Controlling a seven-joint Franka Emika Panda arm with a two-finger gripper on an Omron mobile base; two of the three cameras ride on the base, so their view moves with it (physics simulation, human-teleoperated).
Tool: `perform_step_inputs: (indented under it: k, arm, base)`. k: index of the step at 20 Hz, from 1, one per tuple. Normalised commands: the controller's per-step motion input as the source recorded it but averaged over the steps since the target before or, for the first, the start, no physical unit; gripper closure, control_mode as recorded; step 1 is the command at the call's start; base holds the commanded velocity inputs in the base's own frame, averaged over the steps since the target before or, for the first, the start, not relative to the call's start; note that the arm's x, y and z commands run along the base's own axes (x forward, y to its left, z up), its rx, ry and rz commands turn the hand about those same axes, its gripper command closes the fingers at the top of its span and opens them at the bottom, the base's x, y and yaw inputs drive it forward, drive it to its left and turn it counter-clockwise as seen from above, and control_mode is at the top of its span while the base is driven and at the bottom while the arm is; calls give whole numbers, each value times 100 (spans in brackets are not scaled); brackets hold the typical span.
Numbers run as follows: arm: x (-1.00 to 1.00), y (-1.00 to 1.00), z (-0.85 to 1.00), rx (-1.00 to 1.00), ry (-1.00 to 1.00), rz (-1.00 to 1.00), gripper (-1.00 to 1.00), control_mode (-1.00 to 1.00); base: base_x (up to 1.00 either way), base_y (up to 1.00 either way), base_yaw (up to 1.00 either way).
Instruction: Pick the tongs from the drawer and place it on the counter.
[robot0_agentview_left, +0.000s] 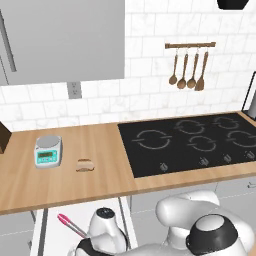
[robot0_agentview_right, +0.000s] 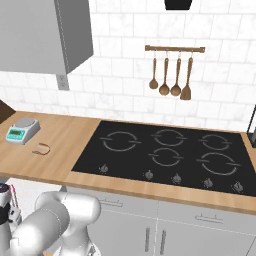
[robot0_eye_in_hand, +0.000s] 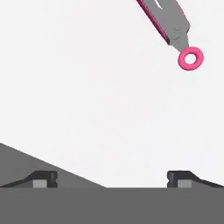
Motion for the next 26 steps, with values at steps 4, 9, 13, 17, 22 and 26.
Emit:
perform_step_inputs:
  k: [4,9,13,17,22,26]
  arm:
    - [-100,39,0,-4,38,0,-100,-100]
    - [-90,42,25,-10,21,0,-100,-100]
    - [-2,6,100,-10,-15,1,-100,-100]
    - [48,0,96,-4,-23,6,-100,-100]
    - [76,-14,15,0,-23,5,-100,-100]
    - [98,-1,0,-1,1,9,-100,-100]
  base:
    - [0,0,0]
    - [0,0,0]
    - [0,0,0]
    - [0,0,0]
    - [0,0,0]
    - [0,0,0]
